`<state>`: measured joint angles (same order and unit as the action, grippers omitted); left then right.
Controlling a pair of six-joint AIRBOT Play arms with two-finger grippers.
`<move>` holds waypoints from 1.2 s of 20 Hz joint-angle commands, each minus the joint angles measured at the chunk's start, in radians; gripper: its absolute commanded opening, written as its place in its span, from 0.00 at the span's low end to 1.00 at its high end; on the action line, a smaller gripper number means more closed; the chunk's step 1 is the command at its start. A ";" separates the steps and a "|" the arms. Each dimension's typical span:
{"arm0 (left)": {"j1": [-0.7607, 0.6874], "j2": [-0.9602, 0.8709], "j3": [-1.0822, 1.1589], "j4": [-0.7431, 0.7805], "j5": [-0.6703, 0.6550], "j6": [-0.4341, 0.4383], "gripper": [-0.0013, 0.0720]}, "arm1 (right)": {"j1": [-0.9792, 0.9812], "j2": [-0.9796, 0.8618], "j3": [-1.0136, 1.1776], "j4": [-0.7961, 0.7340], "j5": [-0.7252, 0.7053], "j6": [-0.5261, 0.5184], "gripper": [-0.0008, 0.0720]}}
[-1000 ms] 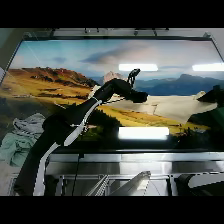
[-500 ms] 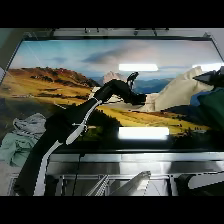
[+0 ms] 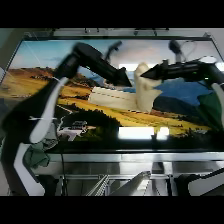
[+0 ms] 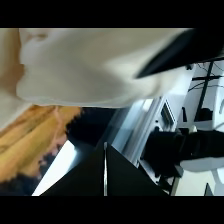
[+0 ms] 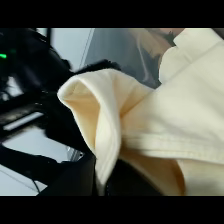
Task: Fold the shirts.
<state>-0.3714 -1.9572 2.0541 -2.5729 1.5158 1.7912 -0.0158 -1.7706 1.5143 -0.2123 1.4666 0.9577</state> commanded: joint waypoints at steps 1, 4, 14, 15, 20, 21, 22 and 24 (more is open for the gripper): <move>0.184 0.188 -0.011 -0.012 0.237 0.014 0.03 | 0.244 -0.040 0.001 -0.003 -0.314 -0.016 0.03; 0.290 0.314 -0.113 -0.012 0.206 0.014 0.03 | 0.402 -0.119 0.001 0.012 -0.547 -0.016 0.03; 0.342 0.467 -0.481 -0.012 0.152 0.131 0.03 | 0.246 -0.014 0.000 -0.052 -0.341 0.001 0.52; 0.342 0.467 -0.510 -0.012 0.151 0.142 0.03 | 0.186 0.015 -0.001 -0.120 -0.307 0.060 0.54; 0.342 0.468 -0.607 -0.013 0.152 0.184 0.03 | -0.051 0.106 -0.152 -0.353 -0.254 0.255 0.69; 0.342 0.468 -0.612 -0.013 0.152 0.184 0.03 | -0.063 0.106 -0.203 -0.341 -0.269 0.254 0.71; 0.341 0.468 -0.612 -0.015 0.151 0.184 0.03 | -0.063 0.105 -0.253 -0.344 -0.304 0.254 0.72; 0.342 0.468 -0.612 -0.022 0.152 0.184 0.03 | -0.038 0.093 -0.338 -0.337 -0.396 0.255 0.72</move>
<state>-0.0303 -1.4902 1.4578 -2.5870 1.6650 1.9656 -0.0376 -1.6814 1.2858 -0.5236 1.1473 1.1831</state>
